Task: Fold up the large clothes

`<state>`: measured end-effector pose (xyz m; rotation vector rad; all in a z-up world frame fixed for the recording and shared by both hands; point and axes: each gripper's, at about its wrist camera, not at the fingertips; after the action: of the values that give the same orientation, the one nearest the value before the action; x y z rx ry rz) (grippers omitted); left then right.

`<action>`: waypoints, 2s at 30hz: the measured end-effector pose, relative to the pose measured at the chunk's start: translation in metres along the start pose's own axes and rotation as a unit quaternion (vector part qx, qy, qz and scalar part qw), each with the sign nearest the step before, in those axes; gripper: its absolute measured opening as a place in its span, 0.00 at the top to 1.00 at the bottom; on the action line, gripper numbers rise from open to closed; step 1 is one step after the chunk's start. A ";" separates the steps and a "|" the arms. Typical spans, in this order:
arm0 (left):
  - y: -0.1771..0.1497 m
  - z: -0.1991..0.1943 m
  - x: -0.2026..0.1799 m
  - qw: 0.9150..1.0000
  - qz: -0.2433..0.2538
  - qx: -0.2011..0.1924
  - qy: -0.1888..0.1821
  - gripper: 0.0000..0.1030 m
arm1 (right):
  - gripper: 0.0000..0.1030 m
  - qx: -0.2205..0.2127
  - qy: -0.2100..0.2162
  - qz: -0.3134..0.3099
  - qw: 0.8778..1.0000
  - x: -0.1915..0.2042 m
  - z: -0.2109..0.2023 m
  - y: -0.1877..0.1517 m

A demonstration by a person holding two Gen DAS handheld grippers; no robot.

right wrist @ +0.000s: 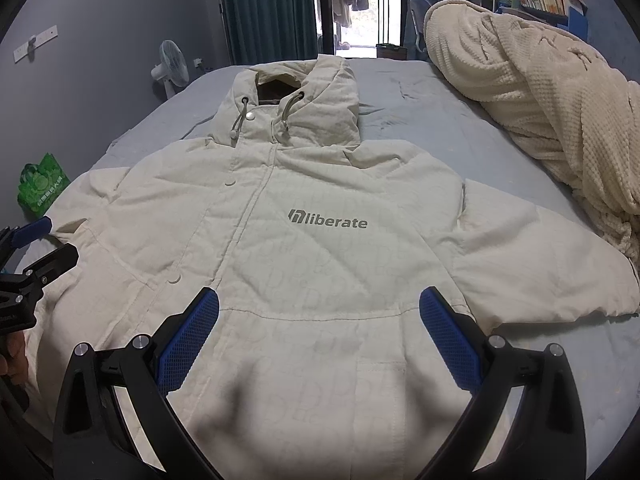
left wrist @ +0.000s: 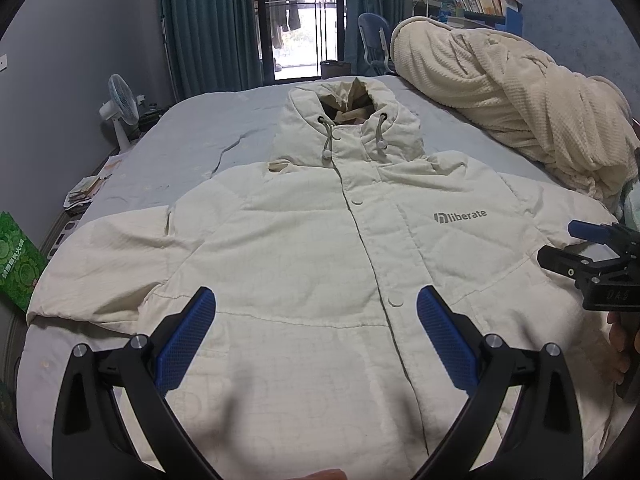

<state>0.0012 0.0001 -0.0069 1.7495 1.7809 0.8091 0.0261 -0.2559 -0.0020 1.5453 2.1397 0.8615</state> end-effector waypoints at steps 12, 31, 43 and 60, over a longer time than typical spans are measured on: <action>-0.001 0.001 0.000 1.000 0.003 0.006 0.001 0.07 | 0.06 -0.001 -0.002 0.003 1.000 -0.002 0.000 0.000; -0.002 0.007 -0.001 1.000 0.005 0.017 0.001 0.07 | 0.06 -0.008 0.002 0.046 0.999 -0.024 -0.003 0.005; -0.007 0.025 0.003 0.998 0.012 0.055 0.009 0.07 | 0.06 -0.013 -0.111 0.215 0.970 -0.206 -0.014 -0.012; -0.009 0.031 0.002 0.997 0.008 0.051 -0.050 0.10 | 0.05 -0.047 -0.010 0.506 0.861 -0.357 0.026 -0.094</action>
<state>0.0174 0.0039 -0.0344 1.8374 1.7722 0.6361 0.0944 -0.6051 -0.1046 2.6094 1.1051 1.1831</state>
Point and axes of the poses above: each gripper's, at about its wrist camera, not at the fingertips, and z roughly the way its jaws point, x to its left, y to its top, and after that the axes turned 1 degree about z, right-handed
